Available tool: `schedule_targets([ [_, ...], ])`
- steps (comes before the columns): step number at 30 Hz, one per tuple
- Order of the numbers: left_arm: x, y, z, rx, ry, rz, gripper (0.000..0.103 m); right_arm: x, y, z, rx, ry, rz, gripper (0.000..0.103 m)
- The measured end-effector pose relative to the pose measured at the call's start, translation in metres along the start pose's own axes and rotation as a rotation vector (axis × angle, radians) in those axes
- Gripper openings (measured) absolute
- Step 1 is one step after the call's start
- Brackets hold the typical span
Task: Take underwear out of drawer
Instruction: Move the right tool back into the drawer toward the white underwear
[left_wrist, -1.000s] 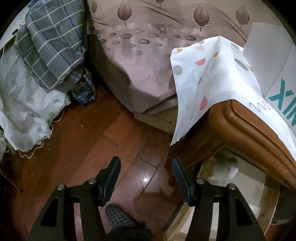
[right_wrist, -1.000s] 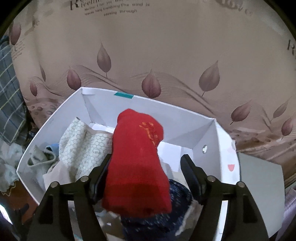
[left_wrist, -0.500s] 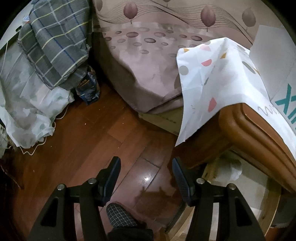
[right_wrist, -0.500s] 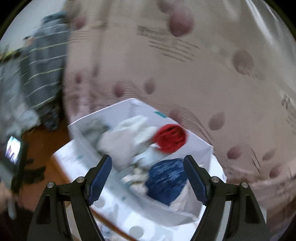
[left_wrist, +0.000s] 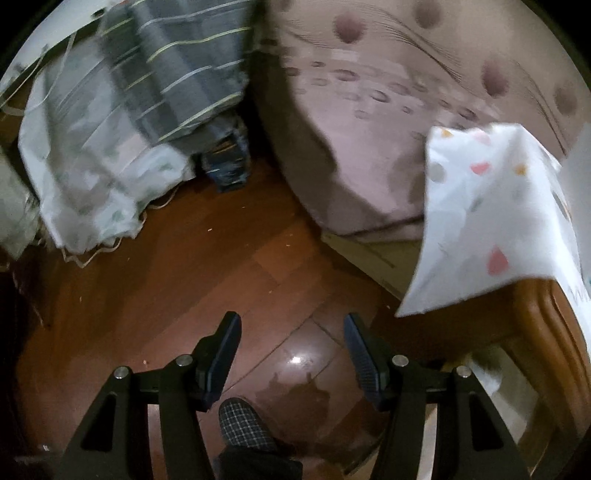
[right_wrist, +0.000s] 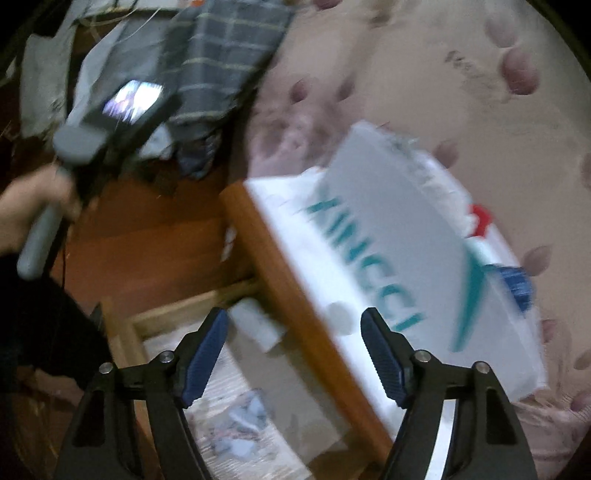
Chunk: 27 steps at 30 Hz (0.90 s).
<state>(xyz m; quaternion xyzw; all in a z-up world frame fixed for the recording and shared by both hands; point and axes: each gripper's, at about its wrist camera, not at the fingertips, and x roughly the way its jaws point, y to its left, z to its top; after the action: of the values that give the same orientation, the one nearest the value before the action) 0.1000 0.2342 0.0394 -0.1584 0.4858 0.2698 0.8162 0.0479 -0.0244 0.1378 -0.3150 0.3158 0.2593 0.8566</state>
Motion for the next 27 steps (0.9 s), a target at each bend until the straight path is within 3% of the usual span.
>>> schedule_targets([
  [10,0.009,0.033,0.003,-0.127,0.049,0.048,0.059,0.081,0.054,-0.024,-0.135,0.045,0.136,0.058],
  [14,0.010,0.032,0.002,-0.119,0.051,0.054,0.059,0.111,0.062,-0.029,-0.185,0.040,0.138,0.051],
  [19,0.011,0.026,0.001,-0.100,0.055,0.055,0.059,0.143,0.068,-0.036,-0.245,0.037,0.103,0.051],
  [27,0.009,0.026,0.001,-0.105,0.042,0.077,0.059,0.178,0.073,-0.047,-0.272,0.036,0.119,0.050],
])
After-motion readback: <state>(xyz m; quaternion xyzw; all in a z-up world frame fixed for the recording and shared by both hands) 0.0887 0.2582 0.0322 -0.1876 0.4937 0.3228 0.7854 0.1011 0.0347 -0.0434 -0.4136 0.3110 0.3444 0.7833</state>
